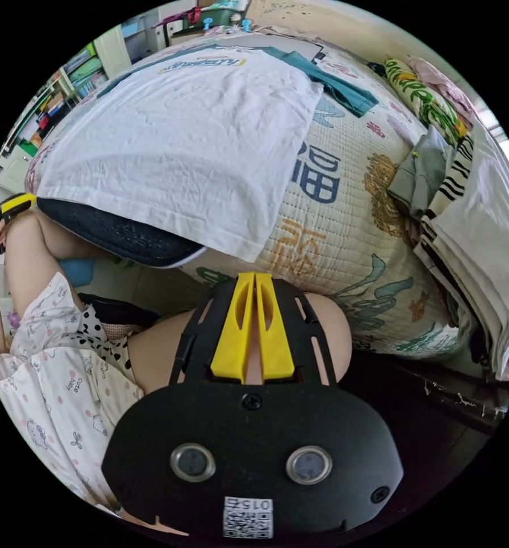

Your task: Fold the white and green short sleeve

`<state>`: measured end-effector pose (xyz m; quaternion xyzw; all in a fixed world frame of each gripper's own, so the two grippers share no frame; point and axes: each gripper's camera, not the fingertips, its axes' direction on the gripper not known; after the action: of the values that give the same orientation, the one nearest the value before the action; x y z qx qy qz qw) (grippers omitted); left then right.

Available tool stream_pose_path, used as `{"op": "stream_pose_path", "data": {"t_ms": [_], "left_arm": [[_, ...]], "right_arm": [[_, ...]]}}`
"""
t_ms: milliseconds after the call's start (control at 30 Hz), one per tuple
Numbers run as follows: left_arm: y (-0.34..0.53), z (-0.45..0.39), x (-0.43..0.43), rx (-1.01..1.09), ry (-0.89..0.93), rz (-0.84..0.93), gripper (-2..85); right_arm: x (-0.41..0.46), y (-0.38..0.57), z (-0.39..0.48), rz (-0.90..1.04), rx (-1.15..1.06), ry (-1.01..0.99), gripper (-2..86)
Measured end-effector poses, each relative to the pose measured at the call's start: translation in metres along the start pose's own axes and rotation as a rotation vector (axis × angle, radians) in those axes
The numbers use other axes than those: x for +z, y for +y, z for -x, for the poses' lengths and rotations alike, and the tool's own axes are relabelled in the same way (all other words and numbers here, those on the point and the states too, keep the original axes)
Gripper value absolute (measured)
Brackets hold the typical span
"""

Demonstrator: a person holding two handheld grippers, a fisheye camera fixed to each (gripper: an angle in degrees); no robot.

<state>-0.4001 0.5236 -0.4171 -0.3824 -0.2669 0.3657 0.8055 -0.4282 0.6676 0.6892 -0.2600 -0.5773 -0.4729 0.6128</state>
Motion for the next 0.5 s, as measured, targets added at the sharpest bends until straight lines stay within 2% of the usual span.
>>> {"op": "stream_pose_path", "data": {"t_ms": [100, 200, 333, 467, 500], "left_arm": [[0.002, -0.003, -0.006, -0.032, 0.006, -0.026, -0.3], [0.015, -0.003, -0.028, -0.090, -0.019, -0.099, -0.3], [0.053, -0.002, -0.078, -0.213, -0.117, -0.239, -0.3], [0.103, 0.005, -0.152, -0.321, -0.022, -0.492, -0.3], [0.110, 0.007, -0.162, -0.326, -0.002, -0.531, -0.3]], "right_arm": [[-0.009, 0.035, -0.011, -0.104, 0.102, -0.070, -0.6], [-0.065, 0.091, -0.022, -0.404, 0.185, -0.170, -0.5], [-0.186, 0.200, -0.017, -0.988, 0.325, -0.202, -0.5], [-0.268, 0.327, 0.043, -1.573, 0.303, -0.171, -0.5], [-0.274, 0.345, 0.053, -1.654, 0.309, -0.175, -0.5]]}}
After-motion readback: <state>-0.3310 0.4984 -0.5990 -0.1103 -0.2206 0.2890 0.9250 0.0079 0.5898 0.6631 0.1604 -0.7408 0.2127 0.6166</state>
